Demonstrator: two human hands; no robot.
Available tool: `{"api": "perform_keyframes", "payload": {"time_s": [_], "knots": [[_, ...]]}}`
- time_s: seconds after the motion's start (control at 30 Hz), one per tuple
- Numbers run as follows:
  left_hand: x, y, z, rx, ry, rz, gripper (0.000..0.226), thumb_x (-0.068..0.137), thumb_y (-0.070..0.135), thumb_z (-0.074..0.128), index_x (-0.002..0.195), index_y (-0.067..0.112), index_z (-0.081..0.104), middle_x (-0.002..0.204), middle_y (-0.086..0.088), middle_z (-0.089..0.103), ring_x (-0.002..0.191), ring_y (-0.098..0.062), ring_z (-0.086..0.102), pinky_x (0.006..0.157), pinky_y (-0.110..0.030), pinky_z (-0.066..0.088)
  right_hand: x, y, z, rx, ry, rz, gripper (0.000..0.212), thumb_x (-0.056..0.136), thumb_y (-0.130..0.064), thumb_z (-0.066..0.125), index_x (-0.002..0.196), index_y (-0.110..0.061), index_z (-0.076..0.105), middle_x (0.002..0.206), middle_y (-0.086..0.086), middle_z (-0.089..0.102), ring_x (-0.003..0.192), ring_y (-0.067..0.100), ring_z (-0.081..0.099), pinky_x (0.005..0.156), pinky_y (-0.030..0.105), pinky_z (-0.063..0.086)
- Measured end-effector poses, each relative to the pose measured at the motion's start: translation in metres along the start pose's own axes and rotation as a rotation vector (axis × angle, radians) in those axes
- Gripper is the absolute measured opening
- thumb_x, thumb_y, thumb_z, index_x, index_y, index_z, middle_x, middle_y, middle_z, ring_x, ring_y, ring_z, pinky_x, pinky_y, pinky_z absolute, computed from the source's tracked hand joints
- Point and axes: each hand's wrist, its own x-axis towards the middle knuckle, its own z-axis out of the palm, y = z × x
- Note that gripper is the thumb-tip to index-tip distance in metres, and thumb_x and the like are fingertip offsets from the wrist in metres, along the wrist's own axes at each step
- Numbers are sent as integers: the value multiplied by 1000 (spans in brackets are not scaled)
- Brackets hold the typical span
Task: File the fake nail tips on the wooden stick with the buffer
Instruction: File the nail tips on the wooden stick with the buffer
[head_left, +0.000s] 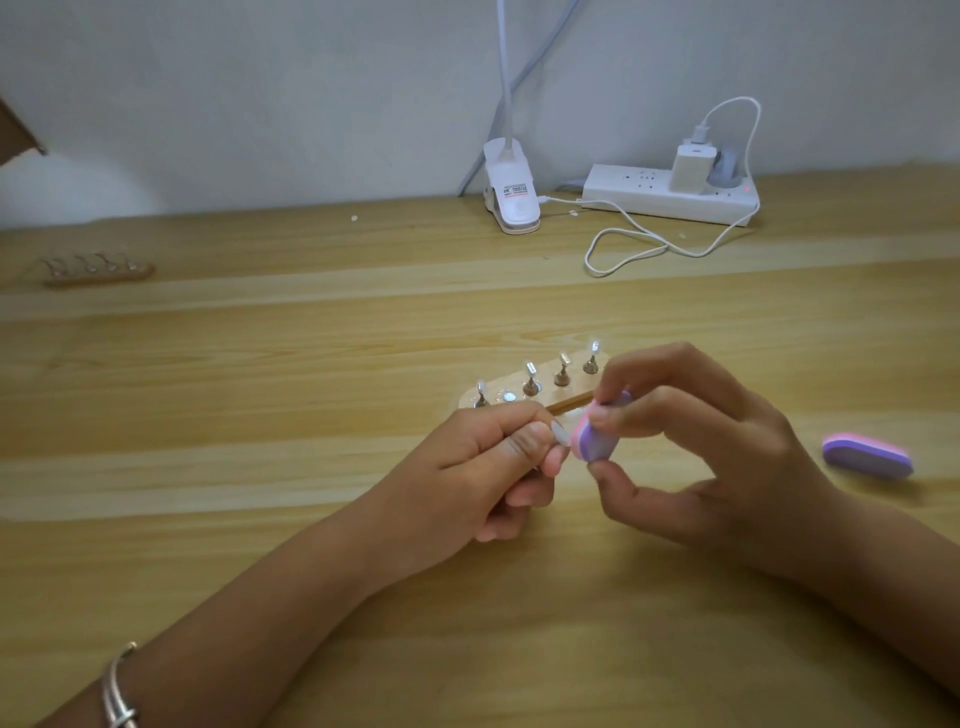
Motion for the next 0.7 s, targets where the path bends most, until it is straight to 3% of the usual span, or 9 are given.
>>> {"api": "perform_keyframes", "payload": {"time_s": [0.07,0.17,0.23,0.3,0.37,0.53,0.7], "knots": [[0,-1,0,6,-2,-1,26,96,22,38,78,8,51,59,5,38,50,-6,33,42,-16,30,-1,-4,1,26,6,-1,14,84,-8,71,84,5,71,97,16,61,86,14,60,79,23,50],[1,-4,0,52,-2,-11,35,96,23,39,88,-10,51,63,-8,35,53,-10,31,41,-17,30,-3,-12,9,7,-43,-87,13,85,-9,73,86,4,73,98,17,64,80,25,65,69,34,54],[1,-3,-1,47,13,-24,34,95,24,40,85,-7,51,59,-4,36,50,-9,30,41,-17,29,-2,-8,7,-24,-48,-78,12,84,-8,72,86,4,73,97,17,64,78,26,65,67,36,53],[1,-1,-1,30,18,-28,27,94,24,40,78,5,50,55,6,36,48,-8,30,41,-18,28,0,-2,1,-16,-3,-5,14,85,-9,71,86,5,72,96,16,63,83,19,62,75,32,53],[1,0,0,26,8,-28,26,95,24,40,77,8,50,56,6,36,48,-8,29,41,-18,28,0,-2,-2,10,32,35,17,85,-11,71,87,6,72,97,15,62,87,15,60,80,26,51],[1,-3,-1,71,1,-31,33,105,17,39,90,-9,51,64,-9,33,52,-10,30,42,-18,29,-2,-12,8,-22,-41,-71,15,85,-10,73,90,3,75,99,15,65,77,26,63,67,36,53],[1,-2,-2,33,-21,-32,27,96,23,38,76,9,50,56,5,35,48,-8,29,41,-16,30,1,0,-2,14,37,72,18,87,-12,70,90,5,72,99,13,62,91,6,58,84,16,45]]}}
